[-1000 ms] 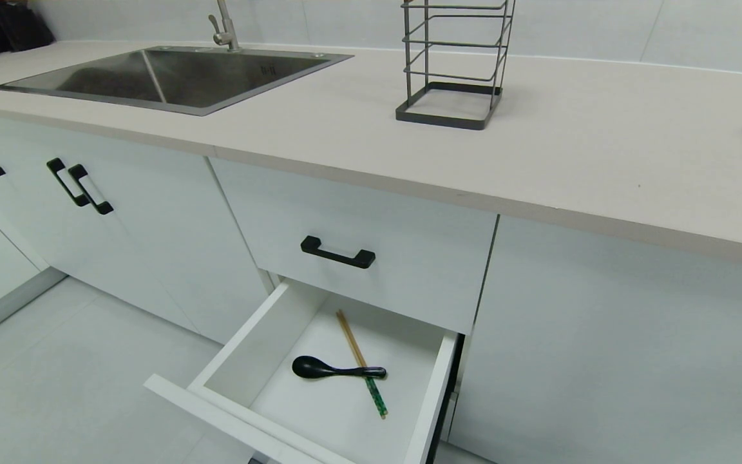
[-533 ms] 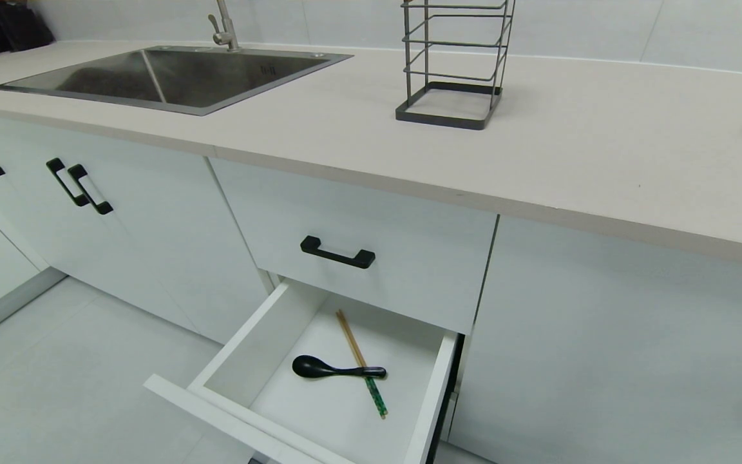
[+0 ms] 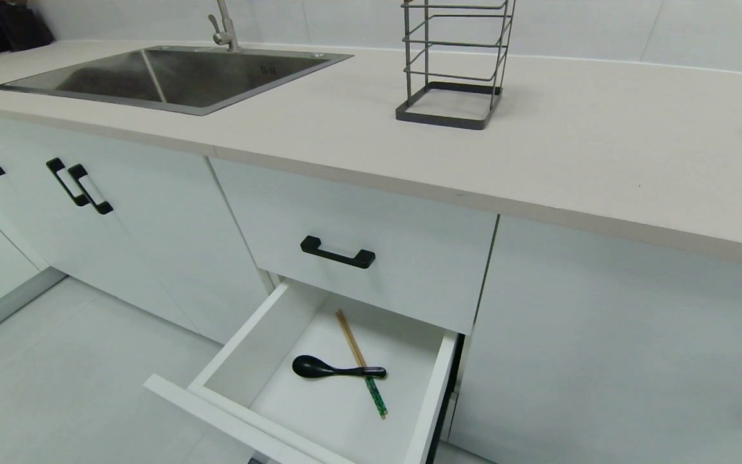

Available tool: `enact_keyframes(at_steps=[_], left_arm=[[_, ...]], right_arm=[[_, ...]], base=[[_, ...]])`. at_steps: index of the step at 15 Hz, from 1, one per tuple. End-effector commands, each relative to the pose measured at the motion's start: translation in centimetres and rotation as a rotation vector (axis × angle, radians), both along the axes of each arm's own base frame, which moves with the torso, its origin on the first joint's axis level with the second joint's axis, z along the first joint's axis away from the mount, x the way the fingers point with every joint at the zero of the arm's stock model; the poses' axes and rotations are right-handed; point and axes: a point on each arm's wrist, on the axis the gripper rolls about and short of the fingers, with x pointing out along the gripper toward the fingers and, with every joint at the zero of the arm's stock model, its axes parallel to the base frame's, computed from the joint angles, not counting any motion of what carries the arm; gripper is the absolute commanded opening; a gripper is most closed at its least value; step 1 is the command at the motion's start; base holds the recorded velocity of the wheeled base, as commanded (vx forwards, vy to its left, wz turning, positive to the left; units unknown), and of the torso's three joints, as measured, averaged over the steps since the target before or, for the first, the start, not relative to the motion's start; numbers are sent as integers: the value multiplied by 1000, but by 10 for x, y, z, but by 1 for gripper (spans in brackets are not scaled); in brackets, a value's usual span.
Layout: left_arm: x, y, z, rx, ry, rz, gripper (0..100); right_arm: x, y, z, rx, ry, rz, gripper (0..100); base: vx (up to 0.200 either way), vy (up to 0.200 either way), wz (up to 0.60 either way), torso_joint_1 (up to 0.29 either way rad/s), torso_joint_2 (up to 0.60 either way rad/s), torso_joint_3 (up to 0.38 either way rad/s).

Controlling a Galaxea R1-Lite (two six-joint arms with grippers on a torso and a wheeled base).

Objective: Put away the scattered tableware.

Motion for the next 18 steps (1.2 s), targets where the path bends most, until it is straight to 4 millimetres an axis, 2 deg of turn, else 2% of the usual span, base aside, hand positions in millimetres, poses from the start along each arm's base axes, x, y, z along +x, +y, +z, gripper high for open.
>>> enact_keyframes(at_steps=[1, 3, 6, 10, 11, 13, 18], left_arm=[[18, -3, -4, 22, 145, -46, 100], [29, -5, -6, 57, 193, -92, 100], [54, -9, -14, 203, 235, -119, 100], [78, -13, -21, 346, 250, -120, 100], [91, -16, -24, 386, 266, -113, 100], [110, -25, -31, 421, 248, -123, 100], [130, -35, -39, 443, 231, -112, 100]], right_arm=[[0, -1, -2, 27, 19, -28, 100], [0, -1, -1, 51, 14, -49, 100], [0, -1, -1, 22, 14, -48, 100], [0, -1, -1, 20, 14, -47, 100], [0, -1, -1, 20, 14, -47, 100], [0, -1, -1, 20, 14, -47, 100], [0, -1, -1, 20, 14, -47, 100]], base=[[0, 0, 0, 0, 0, 0], [0, 0, 0, 0, 0, 0], [0, 0, 0, 0, 0, 0], [0, 0, 0, 0, 0, 0], [0, 0, 0, 0, 0, 0], [0, 0, 0, 0, 0, 0], [0, 0, 0, 0, 0, 0]])
